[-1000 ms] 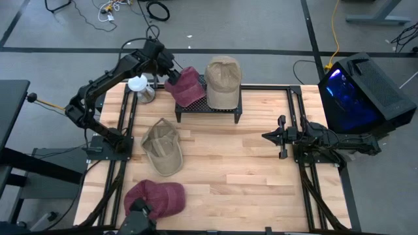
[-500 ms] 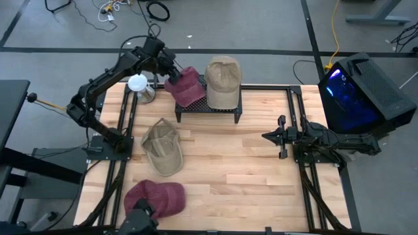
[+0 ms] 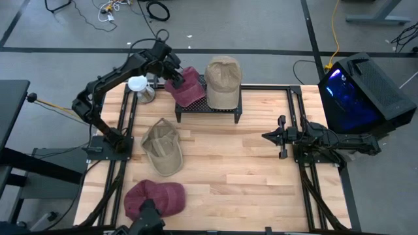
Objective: Pick & Place hat
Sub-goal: Put the right red cap on the shelf
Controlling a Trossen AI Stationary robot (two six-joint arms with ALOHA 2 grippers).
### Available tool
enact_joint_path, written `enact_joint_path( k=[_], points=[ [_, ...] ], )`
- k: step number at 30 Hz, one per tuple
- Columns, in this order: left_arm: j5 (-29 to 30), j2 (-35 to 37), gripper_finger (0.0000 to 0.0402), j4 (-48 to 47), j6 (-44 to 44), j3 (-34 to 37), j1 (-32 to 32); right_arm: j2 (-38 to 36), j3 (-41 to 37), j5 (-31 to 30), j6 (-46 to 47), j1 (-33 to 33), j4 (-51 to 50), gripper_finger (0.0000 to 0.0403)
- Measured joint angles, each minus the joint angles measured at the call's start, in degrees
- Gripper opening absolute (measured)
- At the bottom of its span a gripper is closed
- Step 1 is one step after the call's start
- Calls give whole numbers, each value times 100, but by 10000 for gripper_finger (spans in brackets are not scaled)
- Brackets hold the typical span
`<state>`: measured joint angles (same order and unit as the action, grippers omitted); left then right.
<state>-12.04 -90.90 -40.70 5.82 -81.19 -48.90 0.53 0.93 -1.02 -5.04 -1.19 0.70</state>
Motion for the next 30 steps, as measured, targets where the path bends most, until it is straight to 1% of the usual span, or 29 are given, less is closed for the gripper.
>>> enact_joint_path(
  k=[8, 14, 27, 30],
  points=[
    [-2, 3, 180, 8, -4, 4, 0, -1, 0, -1, 0, 0, 1, 10],
    [60, 3, 124, 10, -4, 4, -4, 0, 0, -2, 0, 0, 1, 10],
    [148, 3, 19, 12, -4, 4, -4, 0, 0, -2, 2, 0, 1, 10],
    [151, 3, 8, 14, 93, 4, -4, -1, 0, 0, 0, 0, -1, 10]
  ],
)
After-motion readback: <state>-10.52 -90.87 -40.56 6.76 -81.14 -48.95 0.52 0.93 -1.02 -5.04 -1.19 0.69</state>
